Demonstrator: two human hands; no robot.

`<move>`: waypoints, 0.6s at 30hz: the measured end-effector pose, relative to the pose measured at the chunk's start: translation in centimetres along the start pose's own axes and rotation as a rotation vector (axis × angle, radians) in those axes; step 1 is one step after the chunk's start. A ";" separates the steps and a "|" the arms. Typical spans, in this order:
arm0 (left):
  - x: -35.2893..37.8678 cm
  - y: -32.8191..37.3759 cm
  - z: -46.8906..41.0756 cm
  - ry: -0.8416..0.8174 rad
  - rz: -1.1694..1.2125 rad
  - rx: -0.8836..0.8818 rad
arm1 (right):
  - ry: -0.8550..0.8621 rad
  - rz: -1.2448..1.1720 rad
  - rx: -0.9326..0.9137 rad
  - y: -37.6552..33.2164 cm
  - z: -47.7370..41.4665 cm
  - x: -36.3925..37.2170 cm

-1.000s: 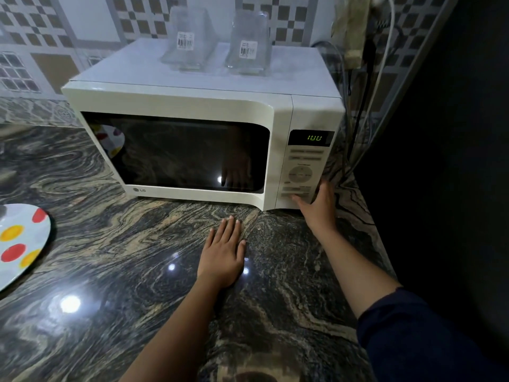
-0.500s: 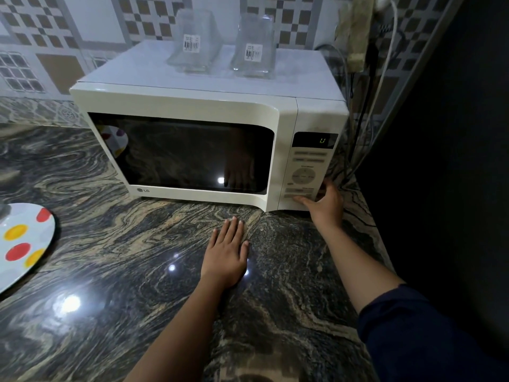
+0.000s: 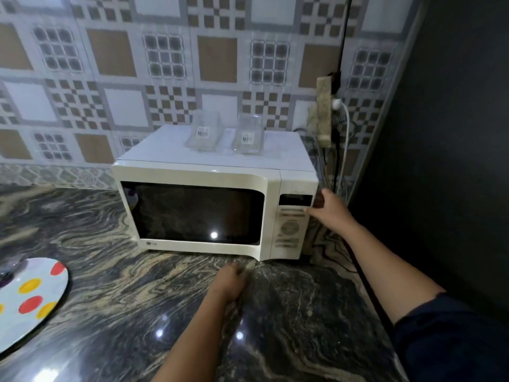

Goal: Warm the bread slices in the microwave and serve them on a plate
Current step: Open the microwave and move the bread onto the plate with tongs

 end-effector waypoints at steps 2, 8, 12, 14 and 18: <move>-3.0 1.9 -0.5 0.105 0.153 -0.016 | 0.113 0.037 -0.139 -3.4 0.1 -2.1; -9.1 8.8 -1.3 0.344 0.450 0.098 | 0.014 0.181 -0.414 -9.2 0.4 -0.6; -9.3 10.0 -1.6 0.373 0.410 0.035 | -0.081 0.257 -0.389 -8.5 -0.1 1.7; -9.0 9.9 -1.9 0.400 0.410 0.030 | -0.024 0.218 -0.407 -8.7 0.0 1.3; -8.6 9.3 -1.9 0.447 0.483 -0.009 | 0.023 0.260 -0.442 -8.7 0.2 1.5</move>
Point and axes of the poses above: each hand's wrist, its own z-axis away from the middle knuckle, its own x-axis out of the palm, y = z × x, the point moved 9 cm from there along -z, towards the middle knuckle, and after that the axes turned 8 degrees about -z, right-handed, at the moved point
